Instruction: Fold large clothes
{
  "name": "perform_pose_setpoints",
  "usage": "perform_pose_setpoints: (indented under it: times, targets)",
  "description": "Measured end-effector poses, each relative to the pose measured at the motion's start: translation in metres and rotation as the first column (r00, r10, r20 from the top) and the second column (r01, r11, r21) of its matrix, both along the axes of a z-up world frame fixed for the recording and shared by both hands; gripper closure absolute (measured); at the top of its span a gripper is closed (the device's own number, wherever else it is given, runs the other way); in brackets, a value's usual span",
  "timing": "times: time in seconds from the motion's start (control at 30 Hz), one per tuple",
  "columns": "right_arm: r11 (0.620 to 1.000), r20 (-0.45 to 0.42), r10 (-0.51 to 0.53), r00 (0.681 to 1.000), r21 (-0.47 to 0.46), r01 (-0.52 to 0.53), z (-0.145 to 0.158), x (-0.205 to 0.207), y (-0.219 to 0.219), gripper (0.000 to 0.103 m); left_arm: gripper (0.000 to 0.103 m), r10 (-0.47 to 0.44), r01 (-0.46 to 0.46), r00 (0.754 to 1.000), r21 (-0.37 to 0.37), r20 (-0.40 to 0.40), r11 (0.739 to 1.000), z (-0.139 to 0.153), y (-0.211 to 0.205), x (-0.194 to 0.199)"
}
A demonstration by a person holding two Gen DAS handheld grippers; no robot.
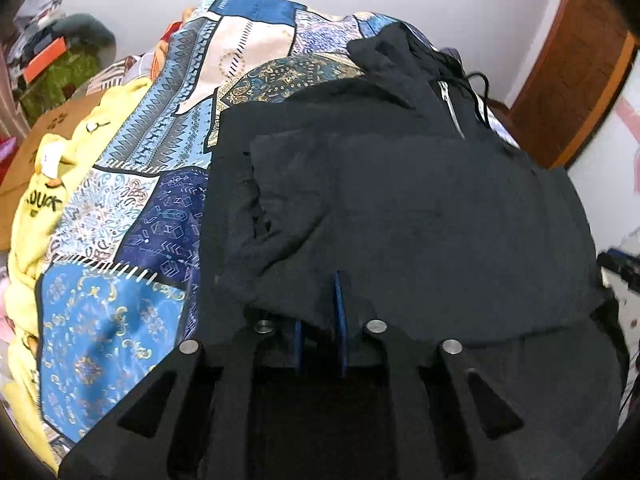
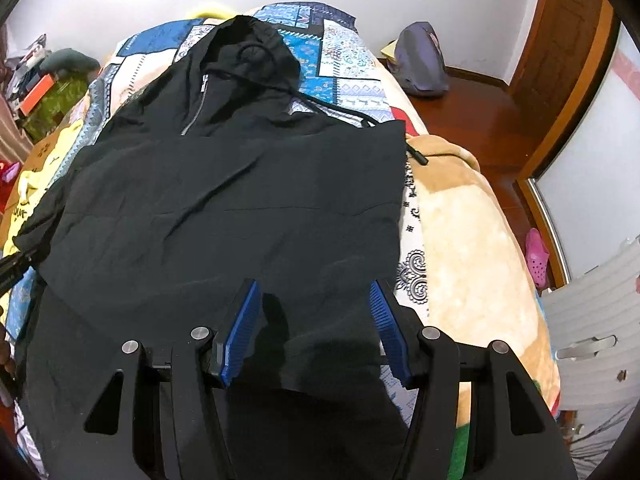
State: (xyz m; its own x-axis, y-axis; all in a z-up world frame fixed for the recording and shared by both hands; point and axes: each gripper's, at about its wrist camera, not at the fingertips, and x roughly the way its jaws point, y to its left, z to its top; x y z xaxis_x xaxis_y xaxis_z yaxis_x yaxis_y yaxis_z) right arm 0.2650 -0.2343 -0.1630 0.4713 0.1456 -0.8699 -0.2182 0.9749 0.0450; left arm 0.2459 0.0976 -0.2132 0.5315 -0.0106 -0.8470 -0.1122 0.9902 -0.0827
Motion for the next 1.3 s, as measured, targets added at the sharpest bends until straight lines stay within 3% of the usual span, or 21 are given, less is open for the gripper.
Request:
perform_pose_setpoints:
  times: [0.27, 0.37, 0.63, 0.87, 1.0, 1.17, 1.3]
  targets:
    - [0.998, 0.096, 0.025, 0.995, -0.06, -0.02, 0.025, -0.004, 0.015, 0.05, 0.069, -0.029, 0.029, 1.0, 0.023, 0.005, 0.999, 0.024, 0.001, -0.02]
    - [0.999, 0.119, 0.03, 0.992, -0.046, -0.025, 0.039, 0.002, 0.017, 0.05, 0.057, -0.03, 0.029, 0.998, 0.016, 0.053, 0.999, 0.043, 0.0, -0.027]
    - [0.999, 0.149, 0.005, 0.989, 0.034, -0.01, 0.066, 0.025, 0.021, 0.05, 0.035, -0.074, 0.048, 0.972, 0.119, 0.224, 0.992, 0.097, -0.018, -0.019]
    - [0.992, 0.207, -0.01, 0.978, 0.123, -0.016, 0.096, 0.057, 0.029, 0.049, 0.034, -0.106, 0.066, 0.958, 0.156, 0.266, 0.986, 0.113, -0.031, 0.044]
    - [0.994, 0.236, -0.002, 0.972, 0.102, -0.023, 0.101, 0.085, 0.039, 0.048, 0.034, -0.12, 0.088, 0.959, 0.135, 0.257, 0.987, 0.11, -0.038, 0.085]
    - [0.996, 0.253, 0.082, 0.964, 0.025, -0.091, 0.088, 0.132, 0.059, 0.048, 0.034, -0.156, 0.131, 0.964, 0.129, 0.215, 0.983, 0.096, -0.05, 0.148]
    - [0.992, 0.196, 0.12, 0.973, 0.01, -0.125, 0.067, 0.17, 0.072, 0.048, 0.034, -0.166, 0.144, 0.968, 0.126, 0.186, 0.982, 0.085, -0.054, 0.191]
